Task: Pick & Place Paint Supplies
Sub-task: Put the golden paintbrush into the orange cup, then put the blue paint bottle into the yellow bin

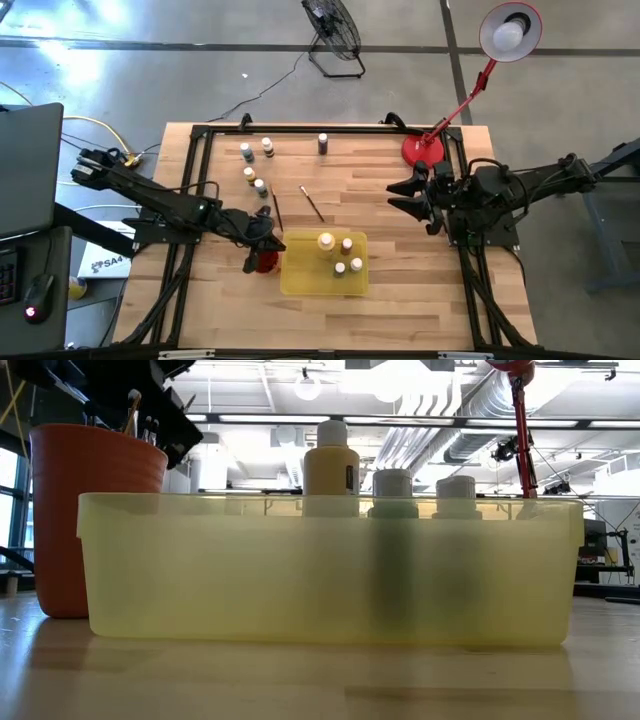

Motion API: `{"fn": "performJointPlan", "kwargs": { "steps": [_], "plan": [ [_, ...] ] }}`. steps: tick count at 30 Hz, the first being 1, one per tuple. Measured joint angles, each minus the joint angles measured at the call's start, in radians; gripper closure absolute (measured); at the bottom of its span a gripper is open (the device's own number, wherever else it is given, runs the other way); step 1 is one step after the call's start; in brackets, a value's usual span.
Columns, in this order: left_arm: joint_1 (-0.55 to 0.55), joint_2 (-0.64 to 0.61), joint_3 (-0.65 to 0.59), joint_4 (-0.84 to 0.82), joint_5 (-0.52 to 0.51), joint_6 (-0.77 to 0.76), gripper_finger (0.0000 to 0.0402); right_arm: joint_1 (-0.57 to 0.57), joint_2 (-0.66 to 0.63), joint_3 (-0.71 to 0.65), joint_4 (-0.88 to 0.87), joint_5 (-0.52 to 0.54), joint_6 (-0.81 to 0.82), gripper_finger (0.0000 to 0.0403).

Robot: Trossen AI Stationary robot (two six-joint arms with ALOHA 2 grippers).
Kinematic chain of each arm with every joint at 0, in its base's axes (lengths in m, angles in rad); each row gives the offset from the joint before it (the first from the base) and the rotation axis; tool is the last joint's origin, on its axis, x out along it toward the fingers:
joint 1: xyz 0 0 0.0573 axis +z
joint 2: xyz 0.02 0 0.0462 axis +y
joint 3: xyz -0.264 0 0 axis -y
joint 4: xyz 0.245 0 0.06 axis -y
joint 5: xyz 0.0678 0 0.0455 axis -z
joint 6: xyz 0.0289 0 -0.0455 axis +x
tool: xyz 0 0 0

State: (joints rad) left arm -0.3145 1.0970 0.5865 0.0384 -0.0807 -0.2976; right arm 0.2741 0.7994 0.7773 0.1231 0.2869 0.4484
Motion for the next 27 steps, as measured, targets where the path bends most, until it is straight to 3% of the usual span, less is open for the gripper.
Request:
{"fn": "performJointPlan", "kwargs": {
  "steps": [7, 17, 27],
  "plan": [
    [0.0, 0.007, 0.0, 0.011, -0.023, -0.03, 0.0358, 0.0, 0.0, 0.0, -0.008, -0.002, 0.0, 0.0229],
    [0.0, -0.011, 0.007, 0.008, -0.027, -0.068, 0.0242, 0.0, 0.0, 0.0, -0.008, -0.032, 0.008, 0.0229],
    [0.001, -0.133, 0.109, 0.014, -0.073, 0.026, 0.0229, 0.001, 0.0, 0.001, -0.05, -0.006, 0.117, 0.0229]
  ]
}}
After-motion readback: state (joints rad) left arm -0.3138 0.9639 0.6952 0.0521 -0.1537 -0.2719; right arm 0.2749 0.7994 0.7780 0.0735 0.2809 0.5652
